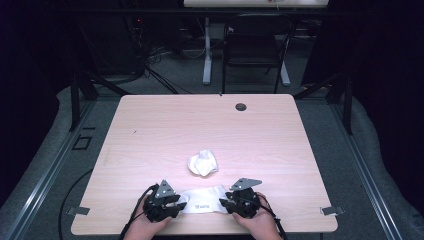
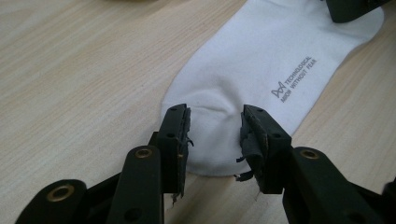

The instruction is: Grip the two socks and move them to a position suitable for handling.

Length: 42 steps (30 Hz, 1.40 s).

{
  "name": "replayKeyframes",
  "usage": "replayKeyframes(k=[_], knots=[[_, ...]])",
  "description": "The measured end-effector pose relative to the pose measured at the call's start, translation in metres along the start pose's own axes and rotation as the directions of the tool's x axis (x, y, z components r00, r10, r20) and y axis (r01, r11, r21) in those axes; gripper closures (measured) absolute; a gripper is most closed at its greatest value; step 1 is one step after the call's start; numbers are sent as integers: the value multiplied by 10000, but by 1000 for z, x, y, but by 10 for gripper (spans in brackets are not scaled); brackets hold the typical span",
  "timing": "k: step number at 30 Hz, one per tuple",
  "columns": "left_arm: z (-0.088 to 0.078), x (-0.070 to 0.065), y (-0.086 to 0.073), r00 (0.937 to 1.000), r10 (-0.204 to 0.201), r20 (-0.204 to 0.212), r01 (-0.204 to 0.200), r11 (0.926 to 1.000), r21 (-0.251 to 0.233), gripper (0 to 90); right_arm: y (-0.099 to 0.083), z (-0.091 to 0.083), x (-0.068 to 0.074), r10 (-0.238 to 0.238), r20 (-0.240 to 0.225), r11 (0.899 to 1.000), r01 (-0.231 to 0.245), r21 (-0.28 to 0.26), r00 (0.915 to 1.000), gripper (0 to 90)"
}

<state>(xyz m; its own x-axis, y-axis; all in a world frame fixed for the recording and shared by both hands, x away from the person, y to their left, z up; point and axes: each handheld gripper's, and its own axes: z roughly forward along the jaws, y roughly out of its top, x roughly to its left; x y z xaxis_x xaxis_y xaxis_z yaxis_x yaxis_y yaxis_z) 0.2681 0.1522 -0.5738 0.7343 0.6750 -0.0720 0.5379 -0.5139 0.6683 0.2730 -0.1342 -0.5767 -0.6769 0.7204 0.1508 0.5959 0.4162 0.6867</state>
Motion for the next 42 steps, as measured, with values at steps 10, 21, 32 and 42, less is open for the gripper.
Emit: replayKeyframes(k=[10,21,32,42], knots=[[-1,1,-1,9999,79,-121,-78,9999,65,618,-1,-2,-1,-130,11,9998,129,152,9999,665],[-7,-3,-4,9998,-77,-159,81,9996,268,613,-5,-4,16,-777,66,9963,774,361,9970,648],[-9,-3,-4,9997,-239,106,238,9997,57,551,-5,-5,19,-771,24,9962,770,413,9970,631],[-17,6,-2,9986,-519,-40,516,9975,-483,496,2,-9,18,-613,-142,9974,608,-376,9980,547]])
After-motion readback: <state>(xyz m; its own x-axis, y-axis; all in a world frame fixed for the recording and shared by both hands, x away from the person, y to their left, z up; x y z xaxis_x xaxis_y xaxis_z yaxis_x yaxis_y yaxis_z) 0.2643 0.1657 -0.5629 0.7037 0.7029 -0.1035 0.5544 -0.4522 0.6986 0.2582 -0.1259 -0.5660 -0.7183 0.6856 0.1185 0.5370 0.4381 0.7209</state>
